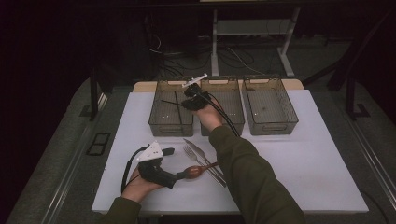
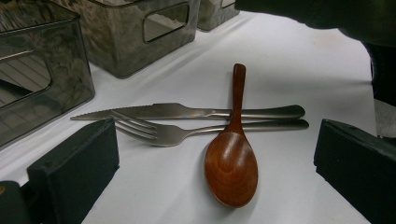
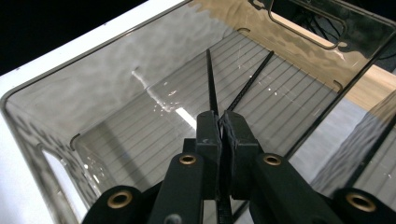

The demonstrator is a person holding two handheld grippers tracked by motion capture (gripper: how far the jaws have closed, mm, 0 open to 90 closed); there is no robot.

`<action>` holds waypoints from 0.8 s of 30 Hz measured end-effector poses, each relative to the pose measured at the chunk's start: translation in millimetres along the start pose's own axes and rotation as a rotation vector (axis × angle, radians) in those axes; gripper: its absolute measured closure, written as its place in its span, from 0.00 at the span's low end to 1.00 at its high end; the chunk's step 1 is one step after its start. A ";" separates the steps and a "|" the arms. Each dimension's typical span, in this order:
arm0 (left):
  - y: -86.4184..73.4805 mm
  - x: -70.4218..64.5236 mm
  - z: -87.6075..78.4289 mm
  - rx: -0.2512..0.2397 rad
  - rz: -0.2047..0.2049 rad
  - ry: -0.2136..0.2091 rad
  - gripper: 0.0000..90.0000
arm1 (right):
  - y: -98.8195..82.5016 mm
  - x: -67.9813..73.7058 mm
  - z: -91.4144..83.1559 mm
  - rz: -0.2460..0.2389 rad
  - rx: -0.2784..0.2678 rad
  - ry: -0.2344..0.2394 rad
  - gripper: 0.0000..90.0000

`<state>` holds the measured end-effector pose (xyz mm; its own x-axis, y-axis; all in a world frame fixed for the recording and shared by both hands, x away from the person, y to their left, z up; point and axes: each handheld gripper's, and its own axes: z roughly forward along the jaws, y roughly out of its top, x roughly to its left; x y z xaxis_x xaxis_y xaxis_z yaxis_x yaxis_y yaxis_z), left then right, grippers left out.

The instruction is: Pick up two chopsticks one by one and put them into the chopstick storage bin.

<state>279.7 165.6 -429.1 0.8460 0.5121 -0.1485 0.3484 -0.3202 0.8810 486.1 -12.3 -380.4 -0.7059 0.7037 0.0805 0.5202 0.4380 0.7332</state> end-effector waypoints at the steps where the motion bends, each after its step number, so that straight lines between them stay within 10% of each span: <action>1: 0.0 0.2 0.0 0.000 0.000 -0.001 0.00 | 0.1 0.5 1.4 0.002 -0.002 0.005 0.94; 24: -0.2 0.6 0.5 0.012 0.012 0.006 0.00 | -6.1 4.1 -34.1 -0.011 -0.051 0.116 0.50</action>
<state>280.4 165.6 -429.6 0.8480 0.5126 -0.1351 0.3429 -0.3360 0.8772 463.7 -31.2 -361.5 -0.7639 0.6283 0.1475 0.4888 0.4141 0.7678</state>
